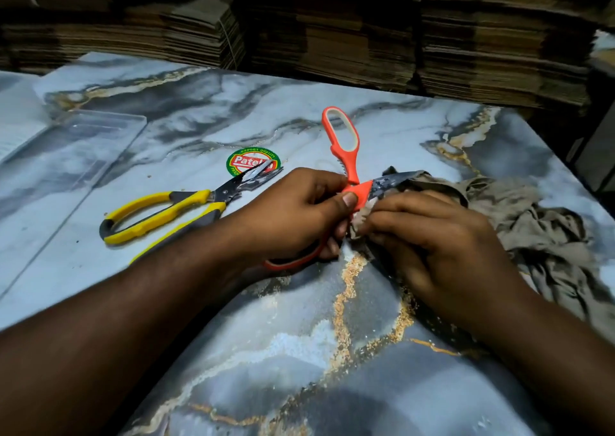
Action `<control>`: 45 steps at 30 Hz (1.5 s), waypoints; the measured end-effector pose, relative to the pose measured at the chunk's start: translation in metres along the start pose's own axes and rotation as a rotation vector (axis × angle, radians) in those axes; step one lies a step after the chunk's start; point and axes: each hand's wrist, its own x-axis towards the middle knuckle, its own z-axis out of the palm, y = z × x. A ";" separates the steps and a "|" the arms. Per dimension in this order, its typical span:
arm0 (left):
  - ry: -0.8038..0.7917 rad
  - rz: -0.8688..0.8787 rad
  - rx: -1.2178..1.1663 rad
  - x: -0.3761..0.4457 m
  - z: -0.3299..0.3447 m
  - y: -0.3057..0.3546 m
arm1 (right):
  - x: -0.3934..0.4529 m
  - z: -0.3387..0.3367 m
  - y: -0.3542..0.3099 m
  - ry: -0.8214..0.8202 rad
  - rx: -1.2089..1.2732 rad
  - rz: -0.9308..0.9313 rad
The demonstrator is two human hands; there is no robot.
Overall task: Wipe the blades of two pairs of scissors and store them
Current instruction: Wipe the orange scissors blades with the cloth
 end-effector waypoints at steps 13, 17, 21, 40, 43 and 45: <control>0.009 -0.008 -0.027 -0.002 0.002 0.001 | 0.000 -0.003 0.007 -0.031 0.102 0.011; -0.002 -0.004 -0.007 -0.002 0.003 0.002 | -0.022 -0.020 0.005 -0.112 0.113 -0.026; -0.019 0.038 -0.003 -0.004 0.003 0.003 | -0.036 -0.031 0.010 -0.165 0.168 0.017; -0.012 -0.138 0.037 0.007 0.003 0.004 | -0.037 -0.018 0.001 -0.099 -0.017 -0.088; -0.010 -0.147 0.060 0.009 0.001 0.005 | -0.029 -0.015 0.001 -0.089 -0.010 -0.096; -0.005 -0.151 0.074 0.009 0.001 0.007 | -0.020 -0.011 0.001 -0.100 -0.010 -0.094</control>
